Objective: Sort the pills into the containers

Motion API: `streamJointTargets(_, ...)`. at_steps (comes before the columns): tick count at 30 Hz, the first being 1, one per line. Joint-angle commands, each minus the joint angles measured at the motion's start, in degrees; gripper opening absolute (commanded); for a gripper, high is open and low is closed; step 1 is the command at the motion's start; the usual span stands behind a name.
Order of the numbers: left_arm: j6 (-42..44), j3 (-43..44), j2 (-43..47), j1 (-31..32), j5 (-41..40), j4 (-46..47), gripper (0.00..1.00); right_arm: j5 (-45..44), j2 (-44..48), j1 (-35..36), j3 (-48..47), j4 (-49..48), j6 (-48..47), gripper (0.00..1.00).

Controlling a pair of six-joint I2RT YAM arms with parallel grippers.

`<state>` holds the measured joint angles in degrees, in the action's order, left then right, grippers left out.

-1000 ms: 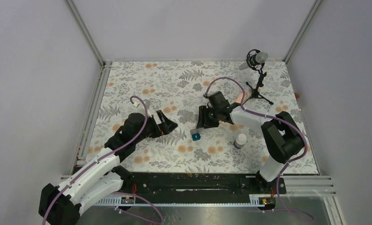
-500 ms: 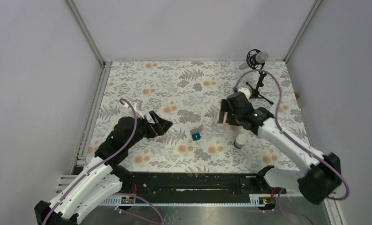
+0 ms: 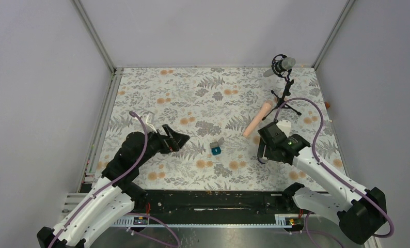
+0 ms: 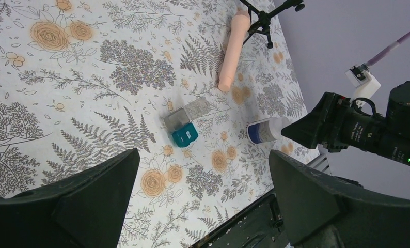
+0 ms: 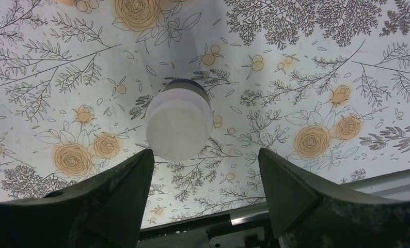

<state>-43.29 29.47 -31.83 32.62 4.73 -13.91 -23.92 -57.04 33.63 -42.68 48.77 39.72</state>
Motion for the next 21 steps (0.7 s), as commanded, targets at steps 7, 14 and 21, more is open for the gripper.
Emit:
streamJointTargets(7,2.94,1.32,-0.47,-0.10,1.53,-0.08,0.99,-0.33,-4.25,-0.14,-1.80,-3.82,-4.28,0.76)
streamJointTargets(14,2.93,1.24,-1.70,-0.10,1.34,0.43,0.99,1.31,-5.67,-0.14,-2.58,-6.50,-7.18,0.60)
streamJointTargets(21,2.58,-0.75,-2.88,-0.10,2.24,3.32,0.99,2.13,-8.62,-0.59,-3.75,-6.76,-9.73,0.66)
